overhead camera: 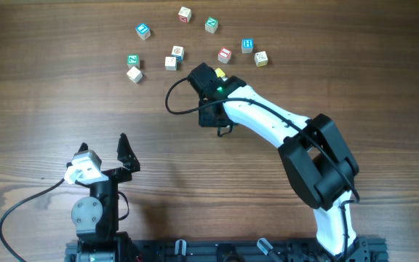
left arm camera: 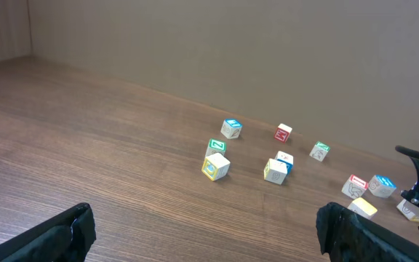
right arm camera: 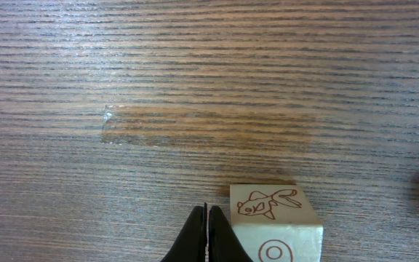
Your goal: Form a horizontal line
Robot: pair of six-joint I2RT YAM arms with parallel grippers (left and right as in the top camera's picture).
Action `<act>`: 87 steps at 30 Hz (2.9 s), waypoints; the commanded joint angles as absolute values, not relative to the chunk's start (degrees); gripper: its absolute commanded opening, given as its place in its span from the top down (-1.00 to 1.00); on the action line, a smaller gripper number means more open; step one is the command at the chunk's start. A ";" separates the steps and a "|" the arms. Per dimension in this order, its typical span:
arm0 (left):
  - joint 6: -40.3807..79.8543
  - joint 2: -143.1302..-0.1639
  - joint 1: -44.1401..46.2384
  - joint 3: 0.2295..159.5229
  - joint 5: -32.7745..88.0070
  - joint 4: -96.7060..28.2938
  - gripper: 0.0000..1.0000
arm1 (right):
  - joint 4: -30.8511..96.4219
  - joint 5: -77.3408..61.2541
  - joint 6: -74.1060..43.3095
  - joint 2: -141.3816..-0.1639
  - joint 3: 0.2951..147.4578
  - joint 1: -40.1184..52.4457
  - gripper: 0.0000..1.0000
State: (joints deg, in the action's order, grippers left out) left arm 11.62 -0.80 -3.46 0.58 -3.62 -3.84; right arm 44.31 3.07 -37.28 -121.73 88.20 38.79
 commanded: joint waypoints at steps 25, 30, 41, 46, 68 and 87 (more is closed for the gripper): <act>10.70 -0.38 -3.27 0.34 -4.38 -3.73 -1.00 | 46.72 4.69 -37.74 -122.48 87.68 36.32 0.91; 10.70 -0.38 -3.27 0.32 -4.38 -3.73 -1.00 | 47.81 4.71 -37.69 -122.48 87.68 35.48 0.91; 10.70 -0.38 -3.27 0.34 -4.38 -3.73 -1.00 | 50.11 4.49 -37.63 -122.48 87.68 33.71 0.91; 10.70 -0.38 -3.27 0.32 -4.40 -3.73 -1.00 | 50.65 4.27 -37.45 -122.48 87.68 33.26 0.91; 10.70 -0.38 -3.27 0.34 -4.38 -3.73 -1.00 | 53.04 3.75 -35.94 -122.48 87.68 31.05 0.91; 10.70 -0.38 -3.27 0.34 -4.40 -3.73 -1.00 | 63.26 -2.96 -22.70 -122.48 87.68 31.05 0.90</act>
